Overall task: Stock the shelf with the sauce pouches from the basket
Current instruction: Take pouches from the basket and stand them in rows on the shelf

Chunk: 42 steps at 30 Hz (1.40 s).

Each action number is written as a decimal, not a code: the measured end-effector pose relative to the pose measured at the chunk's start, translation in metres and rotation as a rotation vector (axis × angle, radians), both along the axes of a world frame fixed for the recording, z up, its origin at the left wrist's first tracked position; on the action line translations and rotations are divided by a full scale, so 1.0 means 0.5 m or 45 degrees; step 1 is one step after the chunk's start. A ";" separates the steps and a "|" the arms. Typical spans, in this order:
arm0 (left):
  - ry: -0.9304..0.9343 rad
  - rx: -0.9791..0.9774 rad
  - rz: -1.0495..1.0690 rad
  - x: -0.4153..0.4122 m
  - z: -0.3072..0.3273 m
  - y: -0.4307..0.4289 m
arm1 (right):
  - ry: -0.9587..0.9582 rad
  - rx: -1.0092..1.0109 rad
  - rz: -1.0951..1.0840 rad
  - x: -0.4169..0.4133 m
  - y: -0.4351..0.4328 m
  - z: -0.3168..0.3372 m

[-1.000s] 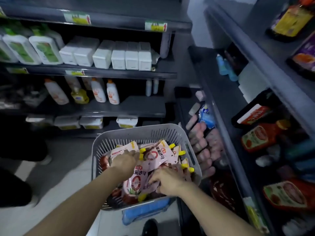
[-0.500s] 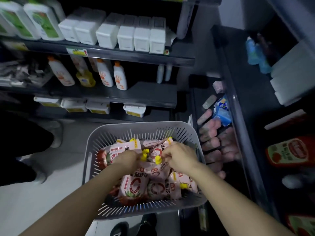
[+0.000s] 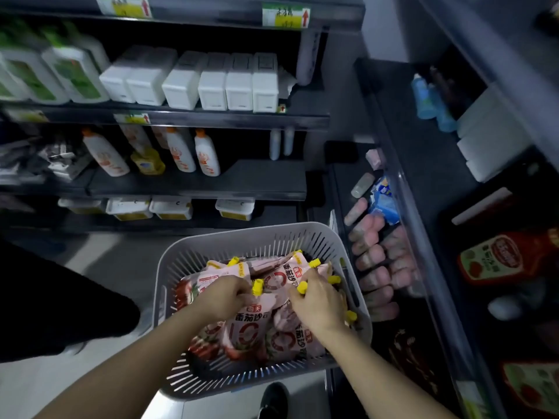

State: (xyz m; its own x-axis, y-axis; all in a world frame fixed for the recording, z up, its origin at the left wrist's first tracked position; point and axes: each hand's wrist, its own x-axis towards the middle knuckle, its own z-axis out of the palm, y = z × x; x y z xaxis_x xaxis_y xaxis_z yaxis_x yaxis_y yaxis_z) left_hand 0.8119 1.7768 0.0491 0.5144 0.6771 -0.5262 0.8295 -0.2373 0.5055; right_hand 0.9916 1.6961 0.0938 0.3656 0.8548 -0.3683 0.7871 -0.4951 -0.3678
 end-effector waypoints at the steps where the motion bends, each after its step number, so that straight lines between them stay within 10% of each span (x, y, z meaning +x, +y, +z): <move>1: -0.029 0.012 -0.004 0.005 0.010 0.001 | 0.053 0.033 -0.079 0.001 -0.006 -0.001; 7: -0.178 0.091 -0.042 0.015 0.068 -0.017 | 0.254 0.171 -0.605 0.008 -0.077 -0.006; 20: -0.741 0.290 -0.240 0.021 0.304 -0.118 | -0.098 0.761 -0.487 -0.044 -0.242 0.240; 42: -1.551 -0.209 -1.125 0.301 0.788 -0.672 | -0.486 1.447 -1.038 -0.009 -0.944 0.734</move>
